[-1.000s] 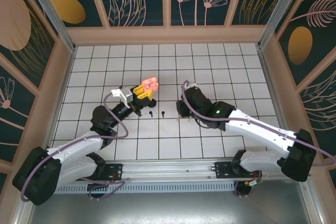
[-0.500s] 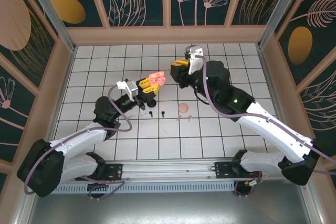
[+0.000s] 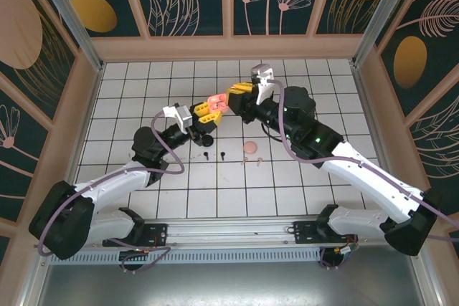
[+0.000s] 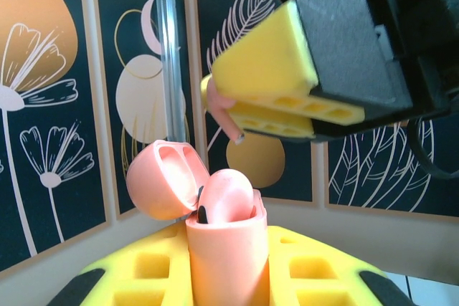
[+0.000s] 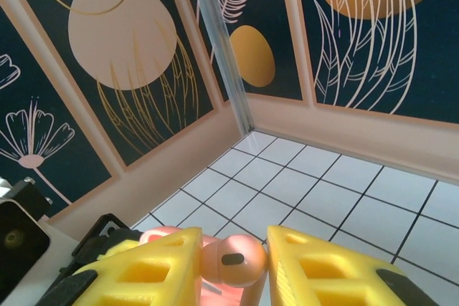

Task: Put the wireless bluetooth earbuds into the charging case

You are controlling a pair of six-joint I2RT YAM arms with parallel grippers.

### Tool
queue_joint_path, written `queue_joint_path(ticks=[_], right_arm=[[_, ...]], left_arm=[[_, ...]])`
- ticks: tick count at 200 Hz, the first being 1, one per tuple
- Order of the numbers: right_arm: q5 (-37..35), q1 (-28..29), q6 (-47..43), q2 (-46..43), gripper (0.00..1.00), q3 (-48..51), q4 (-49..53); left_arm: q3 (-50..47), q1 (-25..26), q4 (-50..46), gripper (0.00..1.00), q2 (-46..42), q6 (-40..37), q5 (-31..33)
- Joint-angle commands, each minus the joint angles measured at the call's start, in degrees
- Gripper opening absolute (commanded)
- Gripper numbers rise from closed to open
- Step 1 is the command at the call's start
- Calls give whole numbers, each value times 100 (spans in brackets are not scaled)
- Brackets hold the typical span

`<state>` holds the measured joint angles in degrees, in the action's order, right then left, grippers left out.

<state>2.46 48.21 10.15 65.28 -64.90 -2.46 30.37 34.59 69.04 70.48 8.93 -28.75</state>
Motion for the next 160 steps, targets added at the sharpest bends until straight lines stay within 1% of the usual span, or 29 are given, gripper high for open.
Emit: queue_joint_path(ticks=[1,78,160], right_arm=[[403,-109,276,-189,29,131,-523],[718,-154,431,36,29,110,-630],[705,-154,515,165,29,220,-671]], left_arm=[[175,43,426,0,16,100,-104],[171,47,515,0,45,127,-115],[212,47,541,0,54,153,-120]])
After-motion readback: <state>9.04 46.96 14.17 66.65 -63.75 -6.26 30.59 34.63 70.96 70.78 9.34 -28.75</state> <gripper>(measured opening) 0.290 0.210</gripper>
